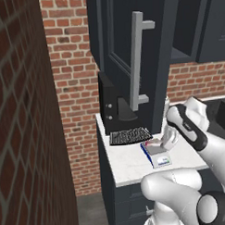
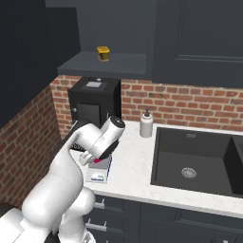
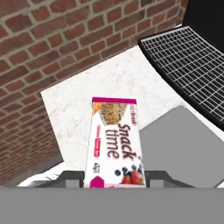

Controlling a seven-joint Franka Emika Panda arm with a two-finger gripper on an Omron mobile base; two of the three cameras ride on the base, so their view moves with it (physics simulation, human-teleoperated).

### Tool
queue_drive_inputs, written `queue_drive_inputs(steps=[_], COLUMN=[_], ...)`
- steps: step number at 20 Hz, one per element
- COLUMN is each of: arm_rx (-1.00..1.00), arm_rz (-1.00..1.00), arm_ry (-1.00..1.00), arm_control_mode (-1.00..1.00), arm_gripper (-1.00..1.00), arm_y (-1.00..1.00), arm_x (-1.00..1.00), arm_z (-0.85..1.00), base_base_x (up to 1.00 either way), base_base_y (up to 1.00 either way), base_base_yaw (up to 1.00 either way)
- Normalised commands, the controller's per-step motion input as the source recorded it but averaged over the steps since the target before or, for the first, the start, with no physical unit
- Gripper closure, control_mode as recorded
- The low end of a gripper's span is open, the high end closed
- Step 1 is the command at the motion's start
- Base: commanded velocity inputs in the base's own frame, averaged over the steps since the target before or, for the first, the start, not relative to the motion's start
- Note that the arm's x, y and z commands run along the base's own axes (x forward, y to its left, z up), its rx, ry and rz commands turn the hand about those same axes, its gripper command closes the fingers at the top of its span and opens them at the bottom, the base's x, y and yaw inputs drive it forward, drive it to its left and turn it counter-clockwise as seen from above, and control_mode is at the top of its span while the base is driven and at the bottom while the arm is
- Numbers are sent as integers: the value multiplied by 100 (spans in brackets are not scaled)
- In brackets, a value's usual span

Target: Pick the bar and place it on the digital scale for weighing, and close the cabinet.

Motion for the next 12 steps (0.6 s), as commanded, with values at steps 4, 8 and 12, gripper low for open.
queue_drive_inputs(steps=[4, 8, 12], arm_rx=[0, 0, 0], arm_rz=[4, 2, 0], arm_ry=[0, -1, -2], arm_control_mode=[-100, -100, -100], arm_gripper=[100, 100, 100], arm_y=[-3, -9, -3], arm_x=[19, 18, 25], arm_z=[-23, -22, -18], base_base_x=[0, 0, 0], base_base_y=[0, 0, 0], base_base_yaw=[0, 0, 0])
